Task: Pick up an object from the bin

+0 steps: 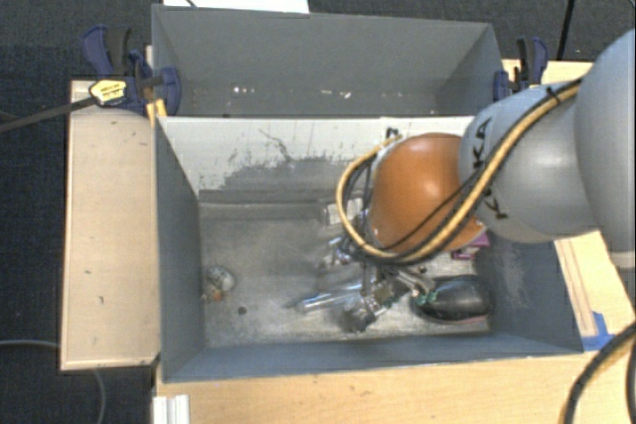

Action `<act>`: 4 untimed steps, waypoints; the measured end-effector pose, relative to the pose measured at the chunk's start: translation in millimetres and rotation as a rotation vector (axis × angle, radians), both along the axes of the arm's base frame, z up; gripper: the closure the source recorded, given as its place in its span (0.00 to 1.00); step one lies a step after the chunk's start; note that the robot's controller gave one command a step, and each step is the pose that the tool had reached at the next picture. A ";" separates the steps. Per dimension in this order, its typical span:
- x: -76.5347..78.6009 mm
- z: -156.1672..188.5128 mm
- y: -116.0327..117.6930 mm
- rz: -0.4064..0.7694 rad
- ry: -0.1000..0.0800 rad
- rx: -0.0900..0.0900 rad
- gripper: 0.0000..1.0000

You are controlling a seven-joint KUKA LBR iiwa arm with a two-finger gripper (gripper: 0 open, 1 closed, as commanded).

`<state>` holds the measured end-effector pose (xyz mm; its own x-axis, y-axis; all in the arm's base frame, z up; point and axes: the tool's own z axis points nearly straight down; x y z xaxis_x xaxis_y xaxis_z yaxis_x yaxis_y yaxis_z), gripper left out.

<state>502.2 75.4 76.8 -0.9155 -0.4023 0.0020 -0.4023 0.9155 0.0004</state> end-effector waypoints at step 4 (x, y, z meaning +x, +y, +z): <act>9.4 129.1 -37.2 0.336 -0.010 0.000 1.00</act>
Offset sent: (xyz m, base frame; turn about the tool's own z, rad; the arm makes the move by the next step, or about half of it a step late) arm 0.0000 0.0000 0.0000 0.0000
